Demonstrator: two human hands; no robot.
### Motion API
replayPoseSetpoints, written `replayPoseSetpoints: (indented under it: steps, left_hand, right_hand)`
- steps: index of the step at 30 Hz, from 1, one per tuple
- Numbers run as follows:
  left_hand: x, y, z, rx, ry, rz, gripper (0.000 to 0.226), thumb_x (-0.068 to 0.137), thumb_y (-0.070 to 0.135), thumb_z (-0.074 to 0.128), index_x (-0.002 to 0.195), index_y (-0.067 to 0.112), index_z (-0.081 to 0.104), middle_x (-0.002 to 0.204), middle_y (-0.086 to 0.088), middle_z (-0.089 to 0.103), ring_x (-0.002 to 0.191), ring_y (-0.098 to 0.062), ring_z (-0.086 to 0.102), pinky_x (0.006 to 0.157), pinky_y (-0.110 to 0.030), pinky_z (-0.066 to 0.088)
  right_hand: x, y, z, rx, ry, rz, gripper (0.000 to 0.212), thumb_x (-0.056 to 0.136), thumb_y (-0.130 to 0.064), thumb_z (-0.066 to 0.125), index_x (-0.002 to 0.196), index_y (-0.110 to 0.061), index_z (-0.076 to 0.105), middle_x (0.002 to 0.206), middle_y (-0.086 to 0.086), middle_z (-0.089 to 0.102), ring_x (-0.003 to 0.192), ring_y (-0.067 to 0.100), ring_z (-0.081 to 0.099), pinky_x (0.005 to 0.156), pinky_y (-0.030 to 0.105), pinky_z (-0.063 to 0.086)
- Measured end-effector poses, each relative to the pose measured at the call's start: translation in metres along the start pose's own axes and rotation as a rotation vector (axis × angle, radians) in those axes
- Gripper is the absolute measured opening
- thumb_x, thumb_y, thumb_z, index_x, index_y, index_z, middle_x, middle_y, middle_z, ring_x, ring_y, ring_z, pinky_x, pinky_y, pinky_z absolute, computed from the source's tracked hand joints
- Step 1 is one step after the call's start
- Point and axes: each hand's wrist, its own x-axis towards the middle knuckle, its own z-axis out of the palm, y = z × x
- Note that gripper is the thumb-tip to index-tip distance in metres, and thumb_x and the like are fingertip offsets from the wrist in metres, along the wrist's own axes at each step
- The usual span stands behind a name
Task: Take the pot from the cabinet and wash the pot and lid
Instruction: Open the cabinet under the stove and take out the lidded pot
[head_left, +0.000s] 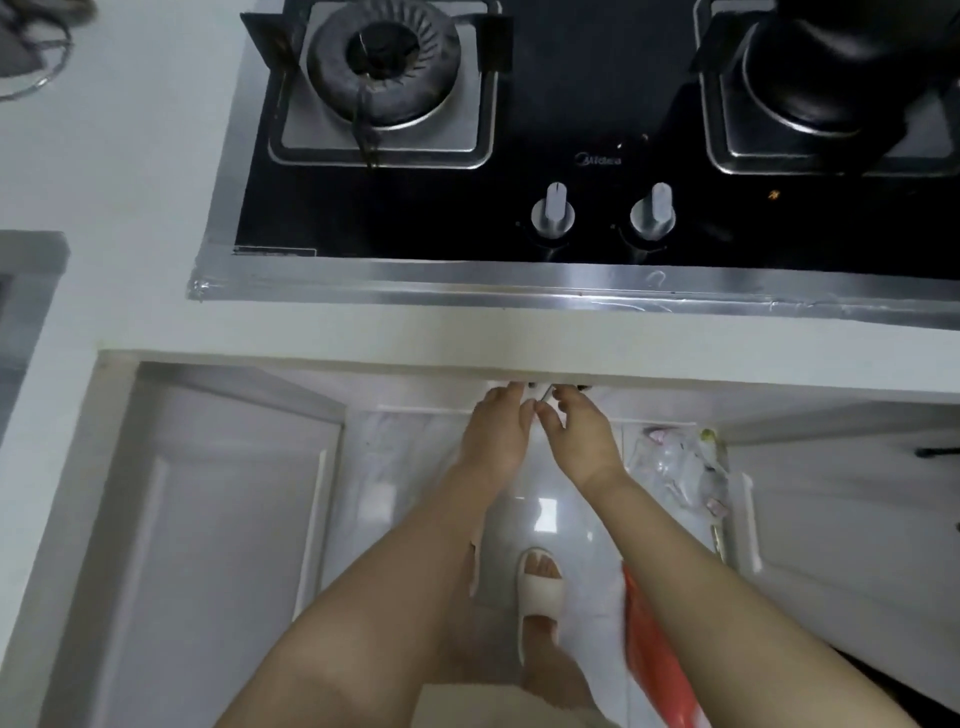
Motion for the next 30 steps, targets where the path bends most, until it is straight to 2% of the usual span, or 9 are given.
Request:
replayPoseSetpoints:
  steps: [3, 10, 12, 16, 20, 22, 25, 28, 30]
  left_hand:
    - [0.008, -0.004, 0.006, -0.053, -0.007, 0.010, 0.037, 0.099, 0.016, 0.033, 0.134, 0.013, 0.043, 0.126, -0.020, 0.053, 0.117, -0.035, 0.049, 0.098, -0.044, 0.042]
    - [0.012, -0.017, 0.016, -0.150, 0.045, 0.055, 0.038, 0.100, 0.012, 0.032, 0.134, 0.015, 0.046, 0.129, -0.013, 0.055, 0.119, -0.026, 0.051, 0.094, -0.029, 0.038]
    - [0.004, -0.020, 0.018, -0.157, 0.039, 0.057, 0.039, 0.101, 0.015, 0.032, 0.138, 0.018, 0.043, 0.132, -0.010, 0.053, 0.122, -0.024, 0.049, 0.096, -0.026, 0.035]
    - [-0.013, -0.032, 0.025, -0.157, 0.057, 0.098, 0.036, 0.101, 0.024, 0.033, 0.132, 0.019, 0.050, 0.124, -0.010, 0.059, 0.115, -0.025, 0.053, 0.098, -0.035, 0.041]
    - [-0.032, -0.042, 0.029, -0.163, 0.063, 0.111, 0.034, 0.100, 0.032, 0.034, 0.124, 0.022, 0.056, 0.112, -0.009, 0.063, 0.106, -0.023, 0.056, 0.089, -0.033, 0.042]
    - [-0.043, -0.047, 0.033, -0.164, 0.070, 0.089, 0.036, 0.099, 0.038, 0.032, 0.124, 0.028, 0.056, 0.114, -0.004, 0.063, 0.106, -0.019, 0.057, 0.091, -0.034, 0.046]
    - [-0.057, -0.056, 0.039, -0.157, 0.065, 0.071, 0.041, 0.094, 0.050, 0.026, 0.119, 0.035, 0.056, 0.108, 0.000, 0.065, 0.100, -0.016, 0.060, 0.089, -0.041, 0.050]
    - [-0.077, -0.054, 0.034, -0.148, 0.126, 0.056, 0.037, 0.097, 0.043, 0.031, 0.118, 0.030, 0.059, 0.107, -0.002, 0.065, 0.100, -0.020, 0.060, 0.087, -0.039, 0.050]
    - [-0.091, -0.050, 0.029, -0.125, 0.278, 0.051, 0.033, 0.099, 0.033, 0.038, 0.122, 0.021, 0.060, 0.117, -0.004, 0.063, 0.107, -0.021, 0.058, 0.091, -0.036, 0.048]
  right_hand:
    - [0.009, 0.009, 0.009, 0.014, 0.008, -0.035, 0.029, 0.099, -0.016, 0.039, 0.122, -0.006, 0.053, 0.122, 0.014, 0.059, 0.113, 0.028, 0.055, 0.083, 0.021, 0.035]
    - [0.006, 0.026, 0.022, 0.135, 0.055, -0.129, 0.043, 0.098, 0.000, 0.033, 0.138, -0.012, 0.044, 0.139, 0.005, 0.051, 0.127, 0.019, 0.048, 0.095, 0.008, 0.027]
    - [-0.001, 0.032, 0.023, 0.178, 0.040, -0.129, 0.043, 0.098, -0.003, 0.035, 0.138, -0.016, 0.045, 0.138, 0.001, 0.051, 0.127, 0.016, 0.047, 0.099, 0.013, 0.029]
    - [-0.019, 0.038, 0.024, 0.239, 0.044, -0.129, 0.034, 0.098, -0.018, 0.044, 0.131, -0.022, 0.052, 0.121, -0.012, 0.051, 0.116, 0.007, 0.046, 0.097, 0.018, 0.033]
    - [-0.038, 0.039, 0.026, 0.356, 0.207, -0.104, 0.026, 0.093, -0.024, 0.055, 0.118, -0.018, 0.051, 0.111, -0.005, 0.055, 0.112, 0.016, 0.054, 0.094, 0.027, 0.043]
    - [-0.046, 0.034, 0.024, 0.386, 0.262, -0.143, 0.032, 0.091, -0.027, 0.058, 0.120, -0.020, 0.047, 0.115, -0.006, 0.053, 0.113, 0.014, 0.053, 0.096, 0.027, 0.043]
    - [-0.058, 0.027, 0.023, 0.334, 0.196, -0.225, 0.040, 0.095, -0.030, 0.051, 0.133, -0.022, 0.044, 0.130, -0.012, 0.050, 0.121, 0.005, 0.046, 0.101, 0.019, 0.036]
    - [-0.067, 0.027, 0.027, 0.352, 0.172, -0.211, 0.030, 0.097, -0.033, 0.045, 0.126, -0.026, 0.051, 0.121, -0.007, 0.061, 0.111, 0.011, 0.056, 0.097, 0.026, 0.043]
    - [-0.073, 0.029, 0.030, 0.348, 0.193, -0.205, 0.027, 0.098, -0.032, 0.042, 0.121, -0.024, 0.054, 0.111, -0.006, 0.063, 0.101, 0.008, 0.057, 0.091, 0.024, 0.044]
